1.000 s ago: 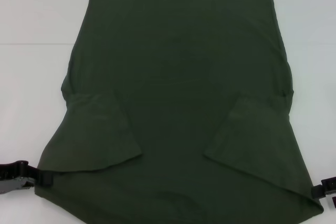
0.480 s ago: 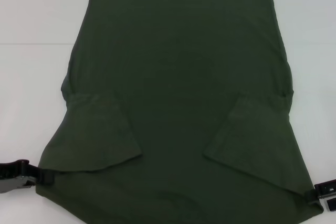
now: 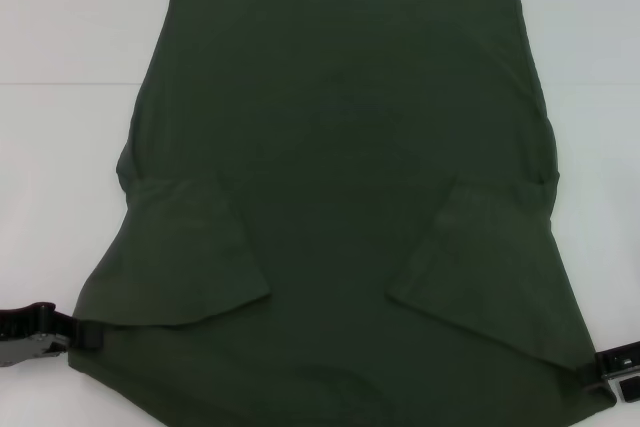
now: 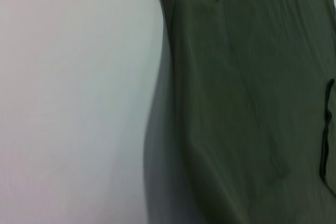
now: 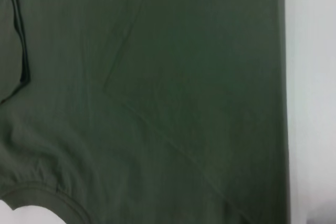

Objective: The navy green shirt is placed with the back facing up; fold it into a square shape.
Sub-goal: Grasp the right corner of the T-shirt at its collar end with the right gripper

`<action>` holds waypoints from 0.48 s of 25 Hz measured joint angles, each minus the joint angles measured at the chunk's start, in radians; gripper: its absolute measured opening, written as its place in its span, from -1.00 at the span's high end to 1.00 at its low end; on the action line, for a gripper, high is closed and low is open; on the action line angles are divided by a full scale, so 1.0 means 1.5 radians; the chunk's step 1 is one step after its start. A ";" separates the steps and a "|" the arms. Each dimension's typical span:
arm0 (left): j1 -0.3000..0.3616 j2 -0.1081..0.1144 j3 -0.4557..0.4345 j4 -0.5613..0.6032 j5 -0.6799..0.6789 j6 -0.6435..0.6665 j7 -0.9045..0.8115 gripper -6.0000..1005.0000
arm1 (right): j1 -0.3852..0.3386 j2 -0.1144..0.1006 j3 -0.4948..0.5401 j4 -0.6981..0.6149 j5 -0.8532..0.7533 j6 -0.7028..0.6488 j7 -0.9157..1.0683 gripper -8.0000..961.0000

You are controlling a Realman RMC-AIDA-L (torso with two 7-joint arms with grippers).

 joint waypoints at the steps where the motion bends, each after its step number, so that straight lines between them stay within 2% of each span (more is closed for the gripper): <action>1: 0.000 0.000 0.000 0.000 0.000 0.000 0.000 0.91 | 0.000 0.001 0.000 0.000 0.000 0.000 0.000 -0.90; 12: 0.000 0.000 0.000 0.000 -0.001 0.000 0.001 0.91 | 0.007 0.009 -0.007 0.002 0.000 0.003 -0.002 -0.90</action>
